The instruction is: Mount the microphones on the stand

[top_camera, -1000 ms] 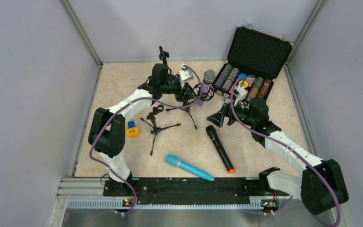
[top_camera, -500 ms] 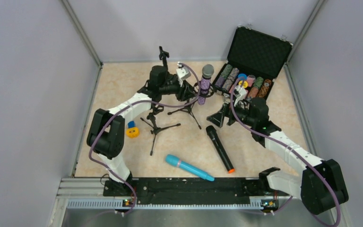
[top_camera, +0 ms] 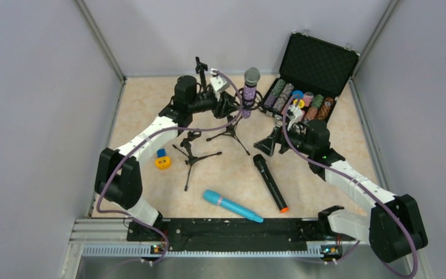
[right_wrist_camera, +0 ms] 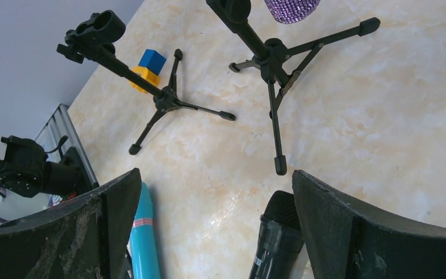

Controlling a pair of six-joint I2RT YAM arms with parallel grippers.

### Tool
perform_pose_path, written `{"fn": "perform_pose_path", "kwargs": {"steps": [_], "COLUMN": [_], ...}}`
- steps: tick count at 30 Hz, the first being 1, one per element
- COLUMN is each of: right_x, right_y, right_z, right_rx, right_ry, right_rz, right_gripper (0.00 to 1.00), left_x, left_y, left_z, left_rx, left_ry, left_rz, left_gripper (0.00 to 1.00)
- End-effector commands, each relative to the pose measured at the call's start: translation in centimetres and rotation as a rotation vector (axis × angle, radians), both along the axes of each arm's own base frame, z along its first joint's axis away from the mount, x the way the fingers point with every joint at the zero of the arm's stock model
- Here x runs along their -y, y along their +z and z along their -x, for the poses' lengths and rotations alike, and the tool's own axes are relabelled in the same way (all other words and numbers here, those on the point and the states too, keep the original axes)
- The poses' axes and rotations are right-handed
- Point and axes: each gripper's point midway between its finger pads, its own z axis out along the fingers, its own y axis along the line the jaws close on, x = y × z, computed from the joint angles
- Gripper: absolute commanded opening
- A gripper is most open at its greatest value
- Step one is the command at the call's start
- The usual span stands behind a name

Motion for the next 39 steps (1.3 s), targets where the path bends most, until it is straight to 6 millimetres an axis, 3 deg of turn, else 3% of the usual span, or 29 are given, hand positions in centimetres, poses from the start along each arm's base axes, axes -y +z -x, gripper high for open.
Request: {"fn": "perform_pose_path", "kwargs": {"steps": [1, 9, 27, 33, 39], "right_x": [-0.2, -0.3, -0.2, -0.4, -0.1], "right_y": [1.9, 2.0, 2.2, 1.9, 2.0], "right_z": [-0.7, -0.8, -0.8, -0.7, -0.5], "right_rx": [0.062, 0.06, 0.033, 0.005, 0.008], "right_ry": [0.009, 0.007, -0.006, -0.004, -0.009], "right_rz": [-0.027, -0.03, -0.042, -0.047, -0.039], "right_gripper": [0.99, 0.99, 0.99, 0.99, 0.99], "left_x": [-0.3, -1.3, -5.8, -7.3, -9.0], "left_y": [9.1, 13.8, 23.0, 24.5, 24.3], "left_z": [0.4, 0.5, 1.8, 2.2, 1.1], "left_rx": [0.229, 0.285, 0.359, 0.373, 0.346], "left_ry": [0.021, 0.088, 0.33, 0.399, 0.499], "left_rz": [0.091, 0.124, 0.243, 0.254, 0.24], "left_gripper": [0.0, 0.0, 0.0, 0.0, 0.0]}}
